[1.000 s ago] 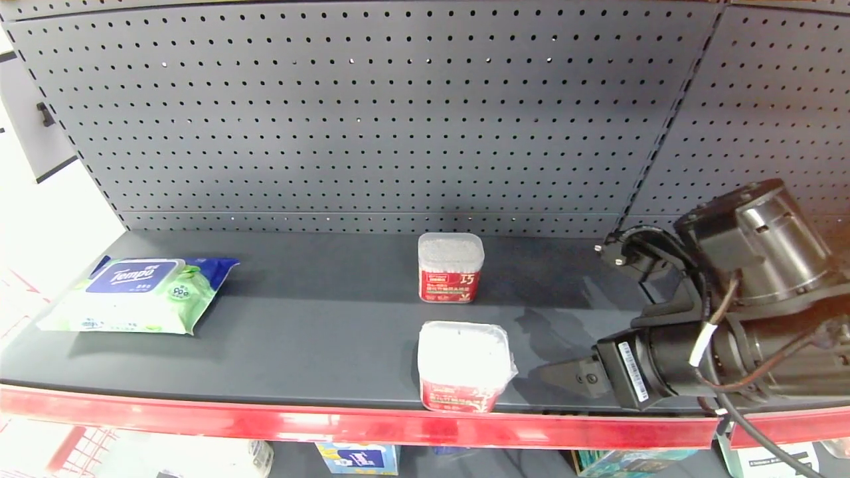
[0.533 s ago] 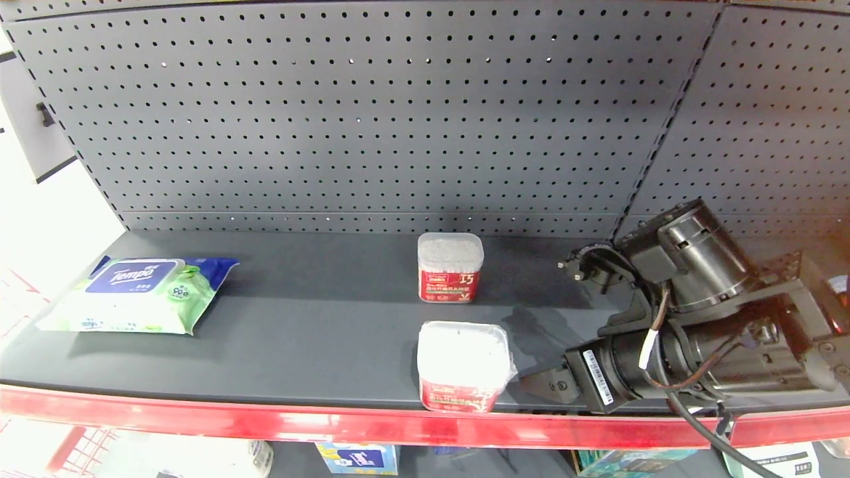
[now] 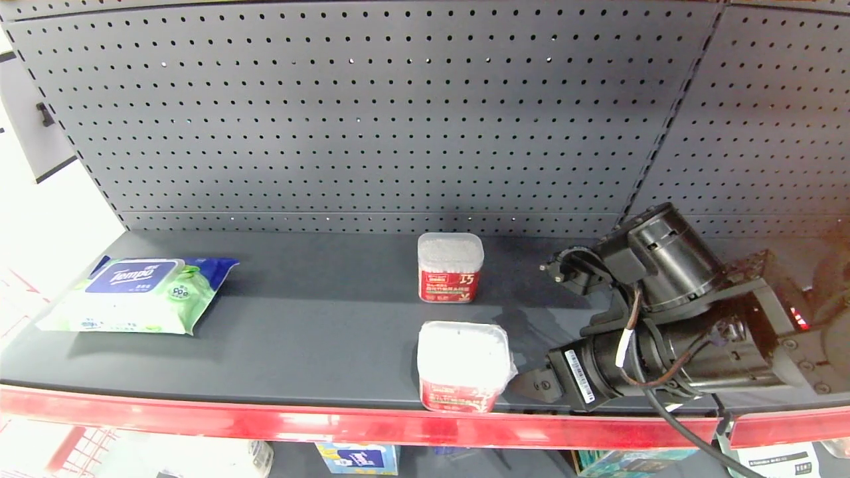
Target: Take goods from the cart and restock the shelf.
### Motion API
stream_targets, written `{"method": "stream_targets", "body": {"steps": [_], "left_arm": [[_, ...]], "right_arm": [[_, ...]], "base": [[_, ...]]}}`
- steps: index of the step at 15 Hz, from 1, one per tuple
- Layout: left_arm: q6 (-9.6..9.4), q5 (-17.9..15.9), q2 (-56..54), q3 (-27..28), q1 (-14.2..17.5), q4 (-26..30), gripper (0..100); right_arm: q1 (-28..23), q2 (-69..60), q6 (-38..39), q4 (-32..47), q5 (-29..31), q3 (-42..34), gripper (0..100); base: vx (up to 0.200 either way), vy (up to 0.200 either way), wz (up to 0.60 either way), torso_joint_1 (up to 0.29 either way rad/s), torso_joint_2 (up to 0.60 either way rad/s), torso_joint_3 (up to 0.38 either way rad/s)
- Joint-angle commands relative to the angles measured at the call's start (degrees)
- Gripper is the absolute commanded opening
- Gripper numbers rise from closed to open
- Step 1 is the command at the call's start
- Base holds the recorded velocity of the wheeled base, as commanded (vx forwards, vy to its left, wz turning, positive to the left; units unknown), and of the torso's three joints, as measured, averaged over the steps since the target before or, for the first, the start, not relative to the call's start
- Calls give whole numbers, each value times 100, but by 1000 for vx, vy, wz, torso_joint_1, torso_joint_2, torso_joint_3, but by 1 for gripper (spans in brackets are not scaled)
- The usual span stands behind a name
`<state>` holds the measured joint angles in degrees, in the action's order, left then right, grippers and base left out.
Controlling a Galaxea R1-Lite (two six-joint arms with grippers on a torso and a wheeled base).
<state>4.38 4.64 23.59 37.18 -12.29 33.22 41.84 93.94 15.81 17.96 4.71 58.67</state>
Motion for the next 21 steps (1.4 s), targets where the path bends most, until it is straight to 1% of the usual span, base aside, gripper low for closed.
{"method": "stream_targets", "body": {"steps": [1,9,21], "left_arm": [[2,1,-3,0,-2,0,100],[11,1,-21,0,-2,0,100],[11,1,-21,8,-2,0,100]], "right_arm": [[26,63,1,6,-5,39,100],[140,116,10,6,-5,83,100],[149,230,18,6,30,162,100]], "base": [[0,0,0,0,0,0],[0,0,0,0,0,0],[0,0,0,0,0,0]]}}
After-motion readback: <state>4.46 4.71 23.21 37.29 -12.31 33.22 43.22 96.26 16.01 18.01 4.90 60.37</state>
